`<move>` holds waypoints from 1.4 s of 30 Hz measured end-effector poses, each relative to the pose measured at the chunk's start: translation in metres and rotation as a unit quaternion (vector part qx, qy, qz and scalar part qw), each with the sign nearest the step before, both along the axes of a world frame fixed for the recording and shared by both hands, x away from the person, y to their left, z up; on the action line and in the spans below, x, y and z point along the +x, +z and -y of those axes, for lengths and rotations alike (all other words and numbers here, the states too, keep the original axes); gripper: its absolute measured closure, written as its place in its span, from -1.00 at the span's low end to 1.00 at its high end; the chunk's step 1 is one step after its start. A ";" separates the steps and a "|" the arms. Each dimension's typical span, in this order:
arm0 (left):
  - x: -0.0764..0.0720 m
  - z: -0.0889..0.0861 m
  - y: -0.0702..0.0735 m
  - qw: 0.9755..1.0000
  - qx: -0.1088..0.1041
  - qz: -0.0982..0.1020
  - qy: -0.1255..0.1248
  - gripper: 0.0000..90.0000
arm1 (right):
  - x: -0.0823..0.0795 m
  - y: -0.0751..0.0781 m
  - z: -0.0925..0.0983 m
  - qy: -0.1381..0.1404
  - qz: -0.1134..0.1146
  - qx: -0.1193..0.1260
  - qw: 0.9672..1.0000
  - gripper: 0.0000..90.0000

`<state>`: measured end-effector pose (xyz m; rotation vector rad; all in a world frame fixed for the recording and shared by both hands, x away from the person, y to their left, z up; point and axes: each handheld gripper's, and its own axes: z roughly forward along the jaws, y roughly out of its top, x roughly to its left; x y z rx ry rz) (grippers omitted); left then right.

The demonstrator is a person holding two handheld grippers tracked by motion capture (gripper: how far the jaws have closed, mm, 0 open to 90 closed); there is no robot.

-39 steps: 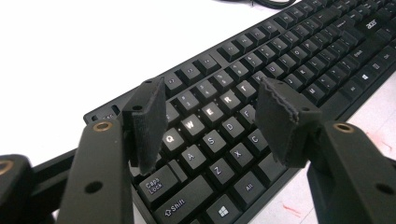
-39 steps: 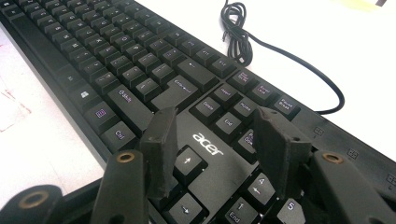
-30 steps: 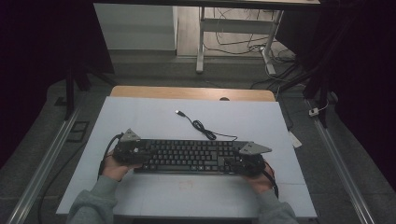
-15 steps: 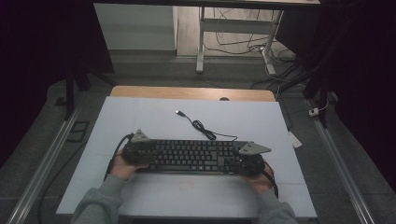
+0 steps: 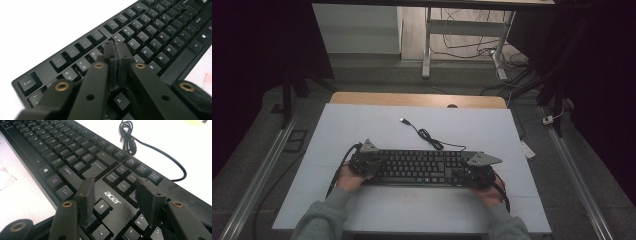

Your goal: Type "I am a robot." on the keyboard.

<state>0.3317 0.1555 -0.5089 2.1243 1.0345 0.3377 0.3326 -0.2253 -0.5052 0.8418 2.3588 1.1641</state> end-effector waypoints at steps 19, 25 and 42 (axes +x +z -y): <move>0.007 0.011 -0.009 1.000 0.022 -0.007 0.001 0.97 | 0.000 0.001 0.001 -0.001 0.001 -0.001 1.000 0.11; 0.009 0.012 -0.011 1.000 0.025 -0.008 0.002 0.97 | -0.001 0.001 0.001 -0.003 0.001 -0.001 1.000 0.11; 0.004 0.009 -0.005 1.000 0.015 0.001 0.003 0.96 | -0.001 0.002 0.001 0.000 0.005 0.002 1.000 0.11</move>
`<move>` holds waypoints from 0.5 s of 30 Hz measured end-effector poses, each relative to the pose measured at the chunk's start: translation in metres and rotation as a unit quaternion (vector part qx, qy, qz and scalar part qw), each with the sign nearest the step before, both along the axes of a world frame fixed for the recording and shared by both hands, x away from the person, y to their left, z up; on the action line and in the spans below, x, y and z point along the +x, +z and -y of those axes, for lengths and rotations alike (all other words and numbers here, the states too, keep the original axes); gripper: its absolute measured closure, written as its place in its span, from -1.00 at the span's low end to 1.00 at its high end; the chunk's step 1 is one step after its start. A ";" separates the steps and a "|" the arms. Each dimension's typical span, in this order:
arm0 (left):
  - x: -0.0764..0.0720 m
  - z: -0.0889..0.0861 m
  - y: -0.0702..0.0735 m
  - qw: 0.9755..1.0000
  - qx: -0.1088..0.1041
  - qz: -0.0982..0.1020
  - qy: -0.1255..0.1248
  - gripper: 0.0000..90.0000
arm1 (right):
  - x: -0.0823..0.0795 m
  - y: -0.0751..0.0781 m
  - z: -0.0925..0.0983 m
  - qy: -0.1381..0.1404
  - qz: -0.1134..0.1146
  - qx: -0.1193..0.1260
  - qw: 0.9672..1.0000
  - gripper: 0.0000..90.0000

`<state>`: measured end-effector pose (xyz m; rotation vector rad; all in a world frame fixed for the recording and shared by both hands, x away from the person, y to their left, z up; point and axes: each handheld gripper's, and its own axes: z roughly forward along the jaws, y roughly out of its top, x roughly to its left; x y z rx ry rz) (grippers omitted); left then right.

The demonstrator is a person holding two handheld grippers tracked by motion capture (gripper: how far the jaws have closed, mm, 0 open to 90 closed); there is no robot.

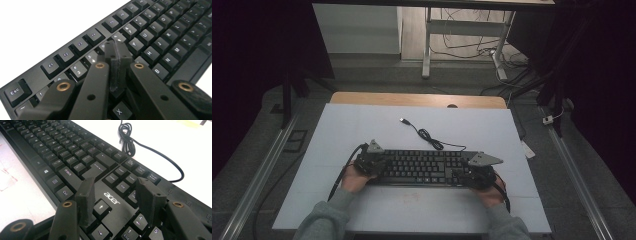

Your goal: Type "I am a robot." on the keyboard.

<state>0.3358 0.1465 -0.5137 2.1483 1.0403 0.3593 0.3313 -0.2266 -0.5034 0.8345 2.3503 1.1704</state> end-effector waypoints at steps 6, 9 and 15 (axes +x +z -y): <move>-0.008 -0.006 0.008 1.000 -0.019 0.005 -0.002 0.59 | 0.000 0.000 0.000 0.003 0.001 0.003 1.000 0.12; -0.014 -0.009 0.011 1.000 -0.021 0.006 0.000 0.35 | 0.000 0.000 0.000 0.003 0.000 0.003 1.000 0.11; -0.023 -0.017 0.015 1.000 -0.024 0.007 0.005 0.02 | 0.000 0.000 0.000 0.004 0.001 0.004 1.000 0.11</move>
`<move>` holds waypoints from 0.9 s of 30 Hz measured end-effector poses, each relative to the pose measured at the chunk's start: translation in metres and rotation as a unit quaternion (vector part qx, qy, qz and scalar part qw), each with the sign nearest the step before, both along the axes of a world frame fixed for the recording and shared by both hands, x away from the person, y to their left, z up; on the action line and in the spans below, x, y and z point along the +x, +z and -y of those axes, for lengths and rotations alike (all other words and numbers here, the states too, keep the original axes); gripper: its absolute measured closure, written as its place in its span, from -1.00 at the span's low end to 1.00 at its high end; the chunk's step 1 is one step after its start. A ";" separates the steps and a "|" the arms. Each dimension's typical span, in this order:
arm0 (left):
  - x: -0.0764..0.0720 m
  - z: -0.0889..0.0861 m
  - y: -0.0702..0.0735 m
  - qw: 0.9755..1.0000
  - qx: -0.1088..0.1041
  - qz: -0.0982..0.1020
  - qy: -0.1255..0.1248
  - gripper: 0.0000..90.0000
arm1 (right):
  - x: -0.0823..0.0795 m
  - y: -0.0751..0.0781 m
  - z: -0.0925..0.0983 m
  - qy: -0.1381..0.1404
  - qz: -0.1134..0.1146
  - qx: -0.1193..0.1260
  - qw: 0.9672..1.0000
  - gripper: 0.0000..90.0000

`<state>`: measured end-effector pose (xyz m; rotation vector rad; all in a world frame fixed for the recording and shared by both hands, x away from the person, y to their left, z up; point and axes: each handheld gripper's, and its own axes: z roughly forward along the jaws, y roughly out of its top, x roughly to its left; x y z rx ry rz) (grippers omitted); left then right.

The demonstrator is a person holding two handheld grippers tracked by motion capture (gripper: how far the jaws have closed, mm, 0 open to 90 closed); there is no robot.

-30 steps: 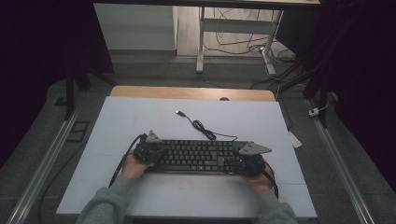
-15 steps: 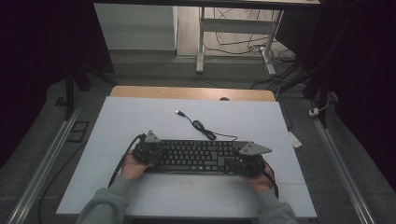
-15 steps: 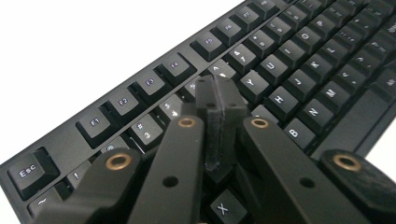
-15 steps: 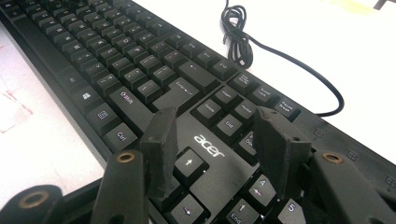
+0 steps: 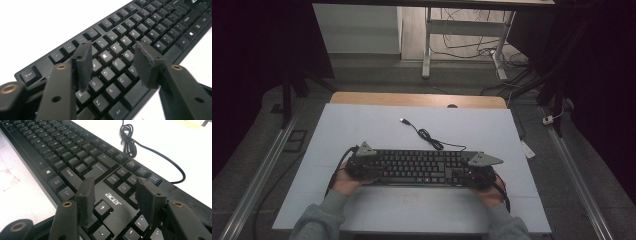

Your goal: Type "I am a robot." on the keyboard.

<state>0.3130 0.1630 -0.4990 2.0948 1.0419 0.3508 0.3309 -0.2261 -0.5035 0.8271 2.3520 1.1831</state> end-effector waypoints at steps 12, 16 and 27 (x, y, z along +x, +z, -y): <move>0.001 -0.002 0.000 1.000 -0.002 -0.006 0.003 -0.12 | 0.000 0.000 0.000 0.002 0.001 0.000 1.000 0.11; 0.001 -0.001 -0.001 1.000 0.000 -0.007 0.002 -0.13 | 0.000 0.000 0.000 0.002 0.002 0.000 1.000 0.11; 0.002 -0.001 -0.001 1.000 0.003 -0.010 0.002 -0.14 | 0.000 0.004 -0.006 0.007 0.002 0.011 1.000 0.12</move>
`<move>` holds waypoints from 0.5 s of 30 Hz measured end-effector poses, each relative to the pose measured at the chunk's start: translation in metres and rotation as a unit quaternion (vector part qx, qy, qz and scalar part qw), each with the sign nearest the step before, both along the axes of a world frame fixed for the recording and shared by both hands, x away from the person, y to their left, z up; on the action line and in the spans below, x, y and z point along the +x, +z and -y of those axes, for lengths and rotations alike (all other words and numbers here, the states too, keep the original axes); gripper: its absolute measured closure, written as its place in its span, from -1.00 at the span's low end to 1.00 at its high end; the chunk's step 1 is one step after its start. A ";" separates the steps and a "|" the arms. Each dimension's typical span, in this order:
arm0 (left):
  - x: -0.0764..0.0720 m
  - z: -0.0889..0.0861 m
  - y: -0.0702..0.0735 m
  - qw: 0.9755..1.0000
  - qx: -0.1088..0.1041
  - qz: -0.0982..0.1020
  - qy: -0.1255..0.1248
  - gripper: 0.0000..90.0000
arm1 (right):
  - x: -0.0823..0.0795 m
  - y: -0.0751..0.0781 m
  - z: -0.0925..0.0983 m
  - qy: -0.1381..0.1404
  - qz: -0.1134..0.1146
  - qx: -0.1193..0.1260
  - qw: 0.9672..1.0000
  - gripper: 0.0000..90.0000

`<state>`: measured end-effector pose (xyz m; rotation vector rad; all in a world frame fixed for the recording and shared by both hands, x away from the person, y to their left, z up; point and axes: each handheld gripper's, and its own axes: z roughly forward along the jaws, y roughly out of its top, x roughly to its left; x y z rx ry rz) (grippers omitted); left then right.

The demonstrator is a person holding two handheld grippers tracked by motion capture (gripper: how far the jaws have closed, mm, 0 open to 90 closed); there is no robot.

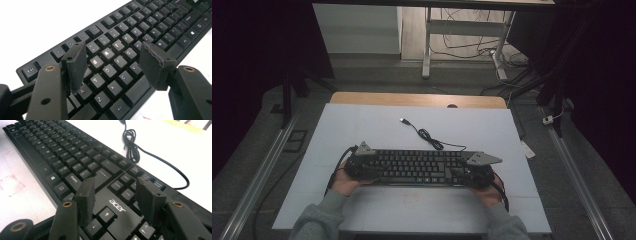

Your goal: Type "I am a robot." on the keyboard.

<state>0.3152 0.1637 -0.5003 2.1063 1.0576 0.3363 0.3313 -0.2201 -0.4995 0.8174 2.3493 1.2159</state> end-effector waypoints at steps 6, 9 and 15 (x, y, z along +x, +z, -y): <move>0.000 0.001 0.000 1.000 0.001 0.000 0.000 -0.15 | 0.002 0.004 -0.012 0.006 -0.004 0.011 1.000 0.14; 0.001 0.001 -0.001 1.000 0.002 -0.002 -0.001 -0.15 | 0.003 0.004 -0.021 0.016 -0.003 0.011 1.000 0.18; 0.001 0.002 -0.001 1.000 0.004 -0.002 -0.002 -0.15 | 0.004 0.007 -0.039 0.037 -0.002 0.004 0.999 0.50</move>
